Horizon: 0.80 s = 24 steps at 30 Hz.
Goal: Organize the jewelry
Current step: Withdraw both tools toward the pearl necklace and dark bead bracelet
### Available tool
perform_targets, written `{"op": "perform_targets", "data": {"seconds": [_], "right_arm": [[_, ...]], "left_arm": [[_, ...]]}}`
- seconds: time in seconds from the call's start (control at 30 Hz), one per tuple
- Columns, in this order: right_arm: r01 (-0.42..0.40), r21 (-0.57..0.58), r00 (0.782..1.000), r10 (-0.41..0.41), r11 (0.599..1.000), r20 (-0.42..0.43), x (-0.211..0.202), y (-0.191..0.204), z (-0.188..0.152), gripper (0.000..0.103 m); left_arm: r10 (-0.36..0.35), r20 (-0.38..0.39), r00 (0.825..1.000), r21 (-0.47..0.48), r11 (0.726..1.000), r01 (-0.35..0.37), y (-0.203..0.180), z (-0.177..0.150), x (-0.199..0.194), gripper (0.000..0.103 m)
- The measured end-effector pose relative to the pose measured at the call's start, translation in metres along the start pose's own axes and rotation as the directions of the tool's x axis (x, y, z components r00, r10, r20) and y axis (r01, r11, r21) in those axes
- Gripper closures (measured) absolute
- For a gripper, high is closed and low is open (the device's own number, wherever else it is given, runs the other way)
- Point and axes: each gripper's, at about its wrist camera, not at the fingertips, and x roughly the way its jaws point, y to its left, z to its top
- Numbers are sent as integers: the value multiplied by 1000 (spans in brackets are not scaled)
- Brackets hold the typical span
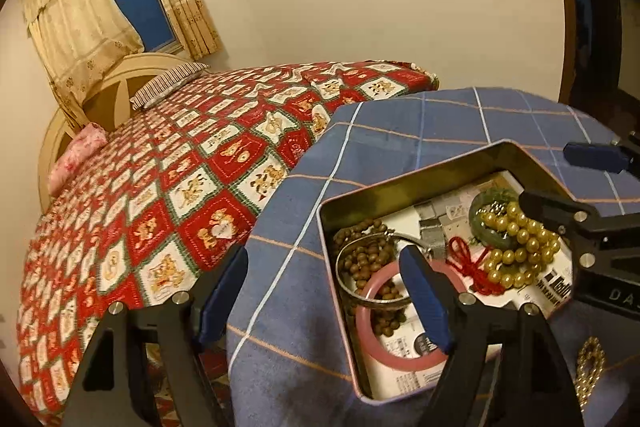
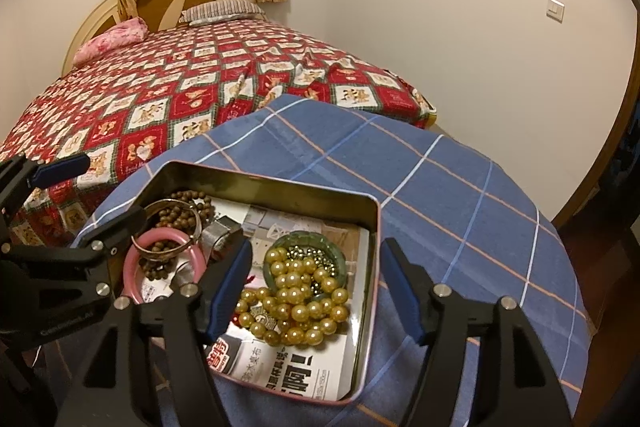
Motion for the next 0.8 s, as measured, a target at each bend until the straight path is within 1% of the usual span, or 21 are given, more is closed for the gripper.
{"op": "perform_targets", "data": {"seconds": [0.13, 0.2, 0.5, 0.63, 0.7, 0.8], "right_arm": [[-3, 1, 1000, 3, 1000, 2, -5, 2, -3, 30], [-3, -2, 1000, 3, 1000, 5, -7, 3, -4, 27], [-10, 12, 1000, 10, 1000, 2, -18, 5, -13, 27], [-6, 7, 1000, 6, 1000, 3, -28, 7, -20, 25], [2, -1, 1000, -2, 1000, 7, -34, 8, -24, 21], [16, -11, 1000, -16, 1000, 15, -45, 9, -33, 19]], "left_arm": [[16, 4, 1000, 18, 1000, -16, -3, -3, -6, 25], [20, 3, 1000, 20, 1000, -20, -4, -4, -9, 25], [7, 14, 1000, 14, 1000, -7, -1, -15, -28, 25], [3, 15, 1000, 7, 1000, -4, 1, -25, -40, 25], [8, 12, 1000, 13, 1000, -8, 2, -32, -46, 25], [6, 3, 1000, 22, 1000, -6, 0, -44, -54, 25]]}}
